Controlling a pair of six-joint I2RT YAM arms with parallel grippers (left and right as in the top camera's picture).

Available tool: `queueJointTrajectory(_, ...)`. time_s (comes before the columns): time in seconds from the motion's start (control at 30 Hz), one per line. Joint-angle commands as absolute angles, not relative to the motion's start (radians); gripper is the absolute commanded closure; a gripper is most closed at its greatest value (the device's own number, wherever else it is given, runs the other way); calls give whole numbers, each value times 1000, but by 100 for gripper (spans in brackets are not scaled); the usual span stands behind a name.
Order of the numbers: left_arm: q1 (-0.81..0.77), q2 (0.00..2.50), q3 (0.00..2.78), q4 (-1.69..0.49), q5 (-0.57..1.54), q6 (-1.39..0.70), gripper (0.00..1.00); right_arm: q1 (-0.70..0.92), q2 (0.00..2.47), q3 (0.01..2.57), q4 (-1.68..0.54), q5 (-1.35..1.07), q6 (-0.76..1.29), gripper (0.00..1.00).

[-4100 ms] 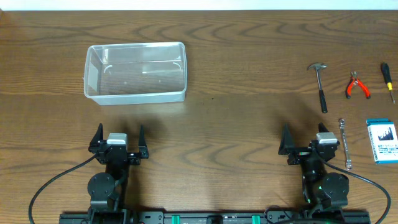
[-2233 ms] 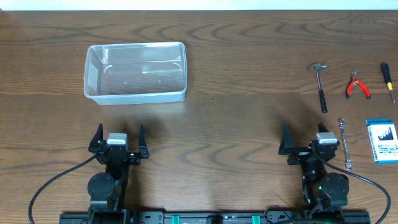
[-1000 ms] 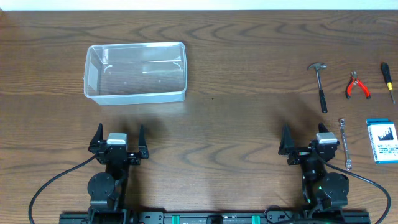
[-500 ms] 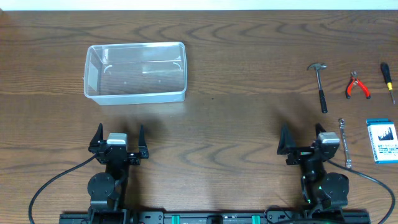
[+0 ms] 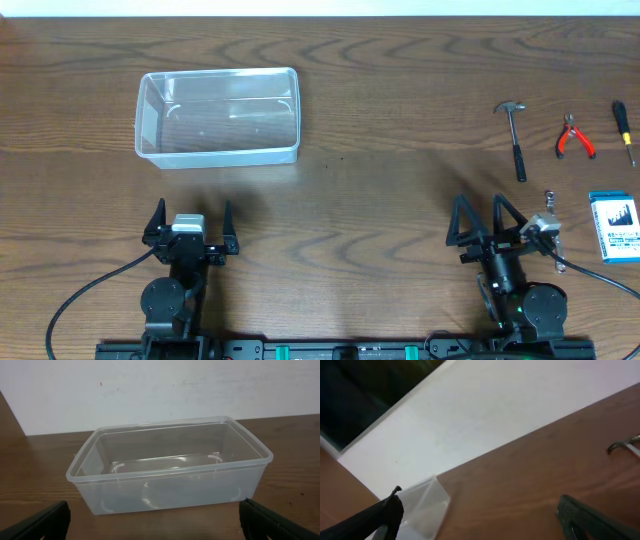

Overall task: Pack container
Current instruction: 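Raise both arms and move them toward the clear plastic container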

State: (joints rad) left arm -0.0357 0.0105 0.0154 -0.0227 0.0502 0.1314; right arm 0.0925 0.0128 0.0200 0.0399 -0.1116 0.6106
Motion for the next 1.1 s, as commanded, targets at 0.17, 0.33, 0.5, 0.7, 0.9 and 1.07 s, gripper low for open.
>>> queueJointTrajectory(0.17, -40, 11, 4, -66, 49, 138, 2, 86, 65, 232, -158, -65, 493, 1)
queueJointTrajectory(0.33, -40, 11, 4, -66, 49, 138, 2, 85, 200, 473, -396, -64, 308, 1)
queueJointTrajectory(0.5, -40, 11, 4, -66, 49, 138, 2, 86, 459, 736, -582, -128, 298, 1)
queueJointTrajectory(0.7, -40, 11, 4, -66, 49, 138, 2, 86, 764, 1007, -829, -319, 242, 1)
queueJointTrajectory(0.9, -40, 11, 4, -66, 49, 138, 2, 91, 889, 1069, -768, -451, 238, 1)
queueJointTrajectory(1.07, -40, 11, 4, -66, 49, 138, 2, 114, 1019, 1284, -831, -301, 269, 1)
